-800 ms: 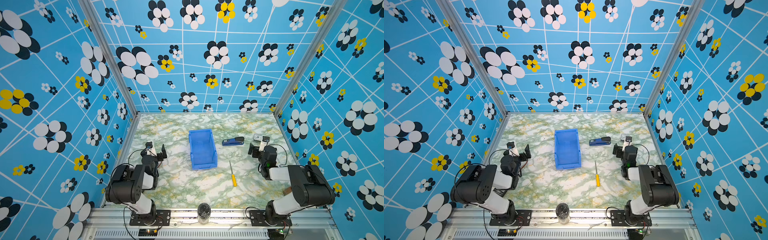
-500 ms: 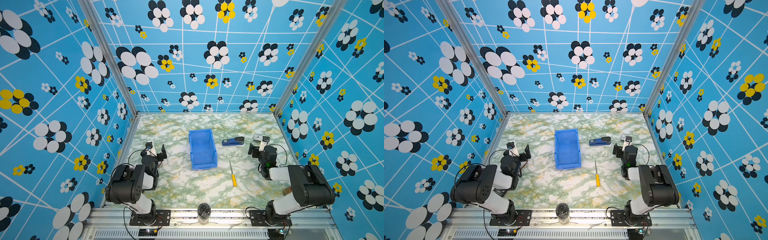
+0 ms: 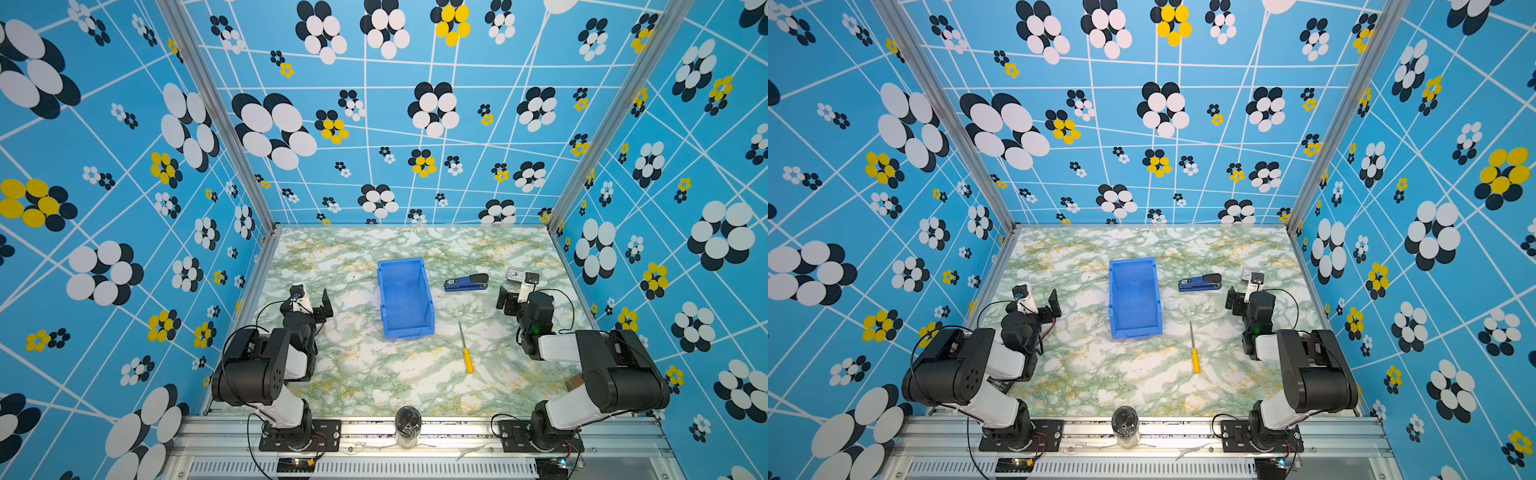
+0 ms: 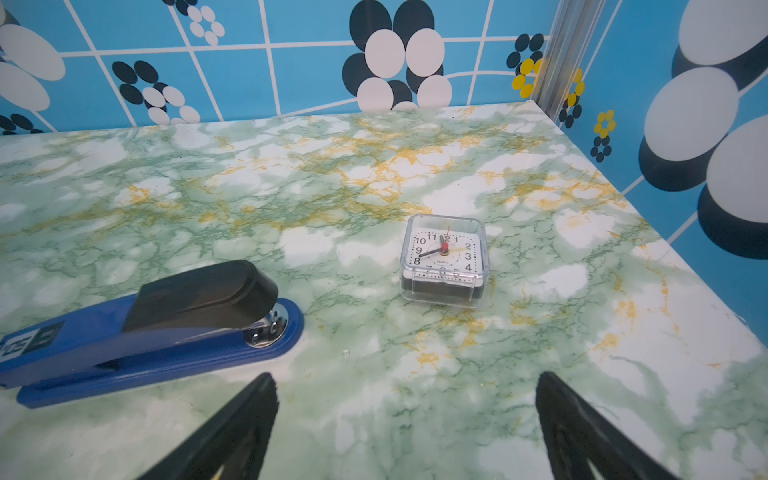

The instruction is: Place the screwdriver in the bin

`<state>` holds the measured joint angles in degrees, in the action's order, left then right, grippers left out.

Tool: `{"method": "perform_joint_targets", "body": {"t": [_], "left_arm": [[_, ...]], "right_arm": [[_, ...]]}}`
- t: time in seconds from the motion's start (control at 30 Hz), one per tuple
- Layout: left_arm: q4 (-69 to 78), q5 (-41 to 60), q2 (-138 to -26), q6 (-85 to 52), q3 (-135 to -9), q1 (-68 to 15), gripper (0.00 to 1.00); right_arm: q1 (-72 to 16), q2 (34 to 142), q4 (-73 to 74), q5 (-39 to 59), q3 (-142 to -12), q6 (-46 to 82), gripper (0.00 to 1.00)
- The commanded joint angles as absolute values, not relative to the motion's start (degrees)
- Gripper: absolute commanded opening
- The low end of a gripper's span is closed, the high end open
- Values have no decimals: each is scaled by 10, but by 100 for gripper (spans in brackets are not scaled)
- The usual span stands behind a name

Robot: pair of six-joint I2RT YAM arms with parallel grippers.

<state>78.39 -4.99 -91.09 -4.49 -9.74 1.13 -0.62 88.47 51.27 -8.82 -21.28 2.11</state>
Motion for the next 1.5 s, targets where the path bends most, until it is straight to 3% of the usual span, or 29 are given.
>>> {"method": "perform_joint_targets", "body": {"t": [0.0,0.13,0.33,0.5,0.7,0.9,1.07,1.23,1.33,1.47], "left_arm": [[799,-72,-917,-58,-88,12,99],[799,-71,-918,-57,-89,13,99],[697,11,-878,-25,-124,10,99],[689,15,-829,-3,-107,-3,99],[383,52,-650,14,-171,-4,99],[248,51,-617,62,-221,-4,99],[-9,77,-588,124,-332,-12,99],[-227,97,-586,167,-451,-40,99],[-328,54,-625,190,-525,-89,99],[-437,62,-693,172,-619,-121,99]], "right_arm": [[-9,885,510,-84,-223,18,99],[-9,885,509,-85,-225,19,99],[-10,882,510,-106,-225,22,99],[-10,815,374,-136,-269,34,99],[-21,695,212,-156,-301,74,99],[-85,580,-84,-185,-391,153,99],[-111,523,-293,-117,-445,276,86],[-186,536,-399,-62,-458,341,78],[-250,568,-424,-48,-454,368,74],[-330,616,-448,-56,-449,390,75]]}}
